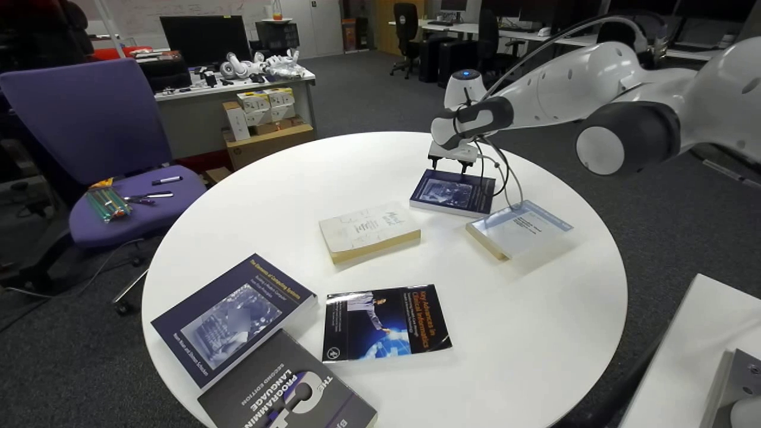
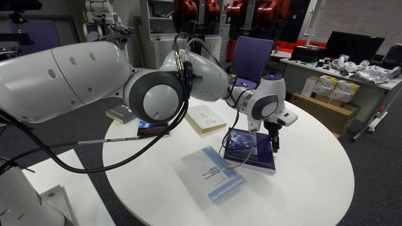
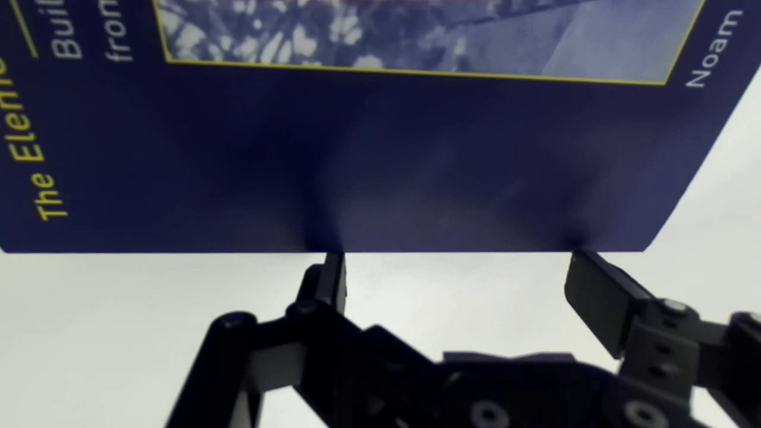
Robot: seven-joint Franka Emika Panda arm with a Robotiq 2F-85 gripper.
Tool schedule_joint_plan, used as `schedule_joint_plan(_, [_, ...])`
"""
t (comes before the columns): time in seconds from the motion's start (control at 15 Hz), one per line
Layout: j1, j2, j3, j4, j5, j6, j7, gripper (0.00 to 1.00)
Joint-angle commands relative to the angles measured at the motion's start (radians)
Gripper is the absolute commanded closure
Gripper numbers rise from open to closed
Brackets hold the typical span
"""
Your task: Move the blue book to the right
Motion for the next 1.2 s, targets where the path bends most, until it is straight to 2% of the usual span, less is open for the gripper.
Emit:
schedule_joint_plan(0.0, [-0.03, 0.005, 0.093, 0.059, 0.026, -0.078, -0.172, 0.0])
schedule_joint_plan(0.27, [-0.035, -0.003, 0.162, 0.082, 0.018, -0.151, -0.336, 0.0])
schedule_joint_plan(0.73, [-0.02, -0.012, 0.2, 0.138, 0.006, -0.245, -0.464, 0.0])
schedule_joint_plan(0.93, [-0.001, -0.004, 0.165, 0.161, -0.02, -0.199, -0.417, 0.0])
schedule_joint_plan(1.13, [0.01, 0.022, 0.105, 0.19, -0.051, -0.074, -0.341, 0.0])
